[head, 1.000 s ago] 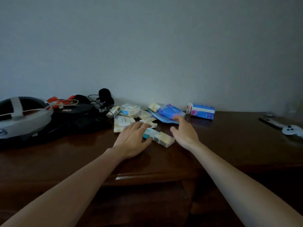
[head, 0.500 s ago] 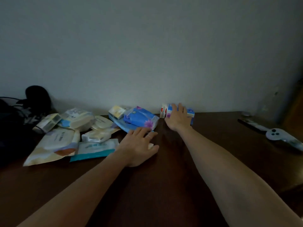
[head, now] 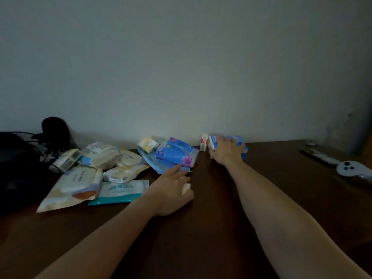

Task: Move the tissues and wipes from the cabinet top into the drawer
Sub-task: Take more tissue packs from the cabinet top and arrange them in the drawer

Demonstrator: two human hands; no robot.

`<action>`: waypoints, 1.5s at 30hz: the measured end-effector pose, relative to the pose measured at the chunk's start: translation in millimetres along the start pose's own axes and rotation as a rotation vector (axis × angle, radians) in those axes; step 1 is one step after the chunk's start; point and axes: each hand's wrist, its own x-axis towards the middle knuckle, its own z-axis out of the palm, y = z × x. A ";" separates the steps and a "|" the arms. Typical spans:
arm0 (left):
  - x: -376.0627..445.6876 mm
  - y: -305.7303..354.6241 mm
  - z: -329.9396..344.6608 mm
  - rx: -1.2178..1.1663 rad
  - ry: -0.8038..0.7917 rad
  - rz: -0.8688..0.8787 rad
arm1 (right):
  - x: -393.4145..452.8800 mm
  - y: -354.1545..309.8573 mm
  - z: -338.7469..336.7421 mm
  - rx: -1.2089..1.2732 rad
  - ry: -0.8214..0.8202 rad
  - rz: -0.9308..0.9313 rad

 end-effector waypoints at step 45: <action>-459.1 95.1 89.1 -1.600 0.175 -0.660 | -616.7 -54.8 14.7 1.021 0.217 -0.534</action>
